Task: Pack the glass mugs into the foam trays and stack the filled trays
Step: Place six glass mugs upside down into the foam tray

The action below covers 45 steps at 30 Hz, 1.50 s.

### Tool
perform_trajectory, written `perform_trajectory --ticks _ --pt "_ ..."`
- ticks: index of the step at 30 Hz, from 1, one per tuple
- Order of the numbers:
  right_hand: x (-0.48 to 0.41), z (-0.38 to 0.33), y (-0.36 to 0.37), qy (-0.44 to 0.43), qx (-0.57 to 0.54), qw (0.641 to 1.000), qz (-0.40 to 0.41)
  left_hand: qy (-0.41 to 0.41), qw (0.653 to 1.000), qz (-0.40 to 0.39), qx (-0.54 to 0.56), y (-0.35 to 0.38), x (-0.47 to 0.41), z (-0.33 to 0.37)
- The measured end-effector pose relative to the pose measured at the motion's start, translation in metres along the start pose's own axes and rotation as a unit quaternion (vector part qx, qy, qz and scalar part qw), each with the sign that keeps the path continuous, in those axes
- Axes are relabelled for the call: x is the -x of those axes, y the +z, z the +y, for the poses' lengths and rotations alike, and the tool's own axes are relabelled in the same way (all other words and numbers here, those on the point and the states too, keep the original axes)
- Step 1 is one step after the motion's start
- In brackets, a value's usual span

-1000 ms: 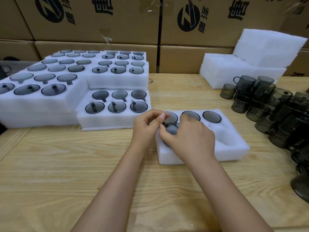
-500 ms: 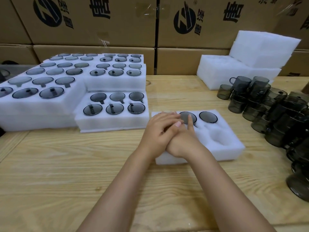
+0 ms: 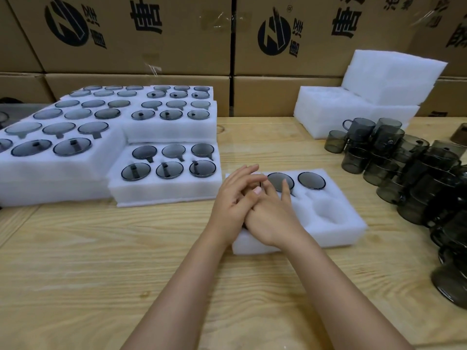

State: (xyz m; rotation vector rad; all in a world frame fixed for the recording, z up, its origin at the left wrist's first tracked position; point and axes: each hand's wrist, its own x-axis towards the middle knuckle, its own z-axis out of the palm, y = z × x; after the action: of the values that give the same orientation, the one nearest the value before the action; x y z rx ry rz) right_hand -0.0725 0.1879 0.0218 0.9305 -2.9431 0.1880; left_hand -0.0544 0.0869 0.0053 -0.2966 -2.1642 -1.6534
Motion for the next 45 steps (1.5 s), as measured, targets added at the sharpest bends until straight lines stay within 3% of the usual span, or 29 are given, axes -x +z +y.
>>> perform_trajectory --ticks 3,6,8,10,14,17,23,34,38,45 --pt "0.001 0.002 -0.006 0.013 -0.204 0.977 0.054 -0.006 0.998 0.024 0.066 0.000 0.000 -0.003" --pt "0.002 0.020 -0.022 0.089 -0.444 0.874 0.174 -0.027 0.996 0.023 0.083 -0.003 0.000 -0.010" --pt "-0.003 0.051 -0.033 0.156 -0.414 0.859 0.260 -0.040 0.996 0.019 0.076 -0.005 0.001 -0.014" --pt "-0.013 0.095 -0.041 0.223 -0.337 0.872 0.275 -0.038 0.997 0.012 0.070 -0.005 0.002 -0.017" --pt "-0.036 0.181 -0.040 0.326 -0.183 0.911 0.176 -0.024 0.998 0.007 0.061 -0.004 0.002 -0.019" --pt "-0.039 0.211 -0.038 0.357 -0.116 0.919 0.123 -0.017 0.998 0.009 0.054 -0.005 0.002 -0.020" --pt "-0.043 0.220 -0.039 0.321 -0.079 0.942 0.055 -0.011 0.999 0.015 0.046 -0.004 0.001 -0.020" --pt "-0.039 0.180 -0.040 0.297 -0.119 0.942 0.107 -0.031 0.997 0.026 0.067 -0.005 0.002 -0.017" --pt "-0.036 0.160 -0.051 0.263 -0.147 0.933 0.199 -0.038 0.996 0.027 0.071 -0.005 0.002 -0.014" --pt "0.007 0.084 -0.058 0.134 -0.280 0.879 0.361 -0.023 0.994 0.024 0.100 -0.004 0.001 -0.006"
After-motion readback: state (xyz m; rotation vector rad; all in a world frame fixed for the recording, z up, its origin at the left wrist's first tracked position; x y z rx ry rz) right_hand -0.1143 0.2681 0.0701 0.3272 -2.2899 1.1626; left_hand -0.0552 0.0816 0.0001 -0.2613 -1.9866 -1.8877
